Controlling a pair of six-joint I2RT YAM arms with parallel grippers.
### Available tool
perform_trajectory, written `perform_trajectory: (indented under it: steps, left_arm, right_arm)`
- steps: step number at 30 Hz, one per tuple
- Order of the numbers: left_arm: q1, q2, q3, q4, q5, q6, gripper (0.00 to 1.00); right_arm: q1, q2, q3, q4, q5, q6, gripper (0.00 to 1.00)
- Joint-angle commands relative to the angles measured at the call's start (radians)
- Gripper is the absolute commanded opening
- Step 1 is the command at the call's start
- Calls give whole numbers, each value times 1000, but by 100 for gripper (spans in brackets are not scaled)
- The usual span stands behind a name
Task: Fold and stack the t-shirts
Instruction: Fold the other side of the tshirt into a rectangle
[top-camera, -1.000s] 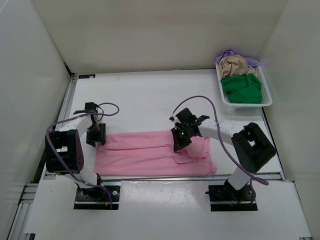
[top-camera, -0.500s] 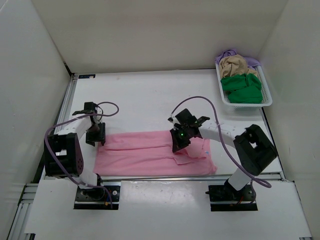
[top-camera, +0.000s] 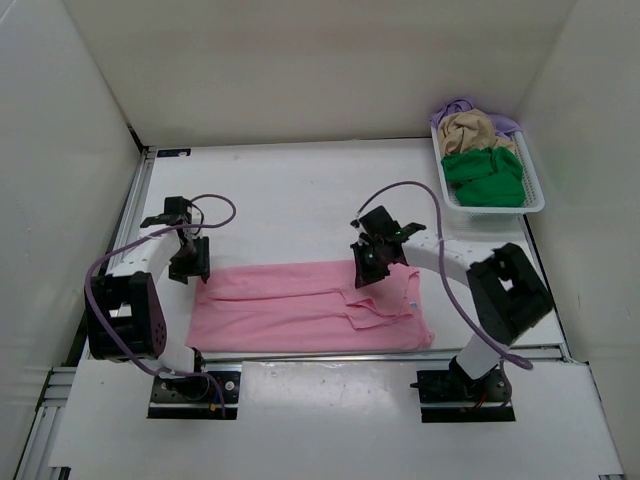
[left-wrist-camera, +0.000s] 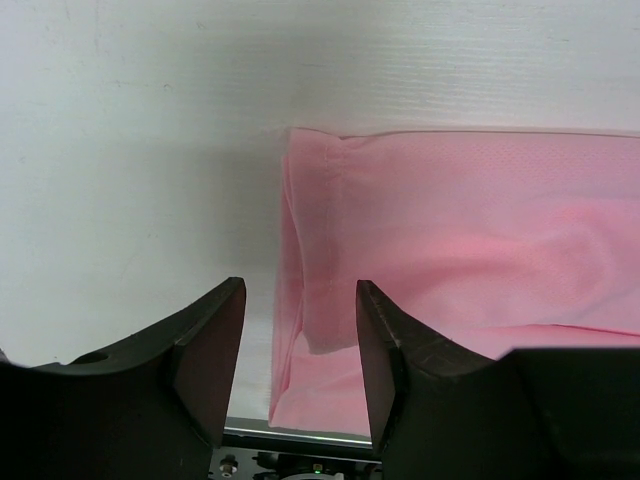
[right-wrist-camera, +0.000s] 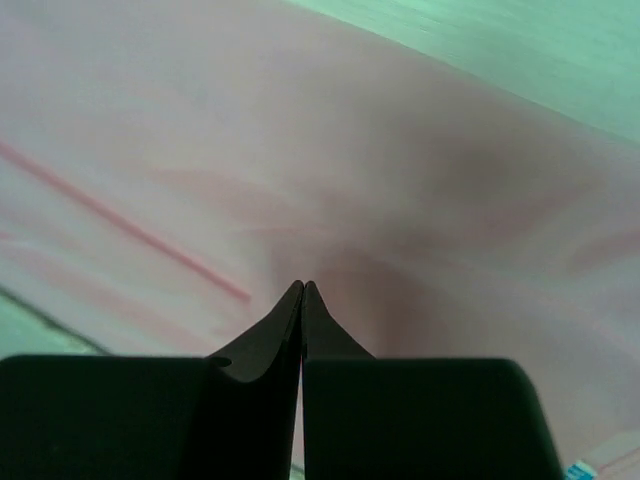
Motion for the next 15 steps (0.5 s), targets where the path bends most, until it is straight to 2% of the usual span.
perform_trajectory:
  steps: [1, 8, 11, 15]
  left_arm:
    - [-3, -25, 17, -5, -24, 0, 59]
    - [-3, -25, 8, -5, -24, 0, 59]
    - [-3, -49, 29, -14, -24, 0, 59]
    - [-66, -124, 126, -23, -77, 0, 62]
  right_arm:
    - [9, 84, 31, -51, 35, -1, 0]
    - [62, 118, -20, 10, 15, -6, 0]
    - [62, 127, 6, 1, 70, -6, 0]
    - [49, 54, 49, -34, 142, 26, 0]
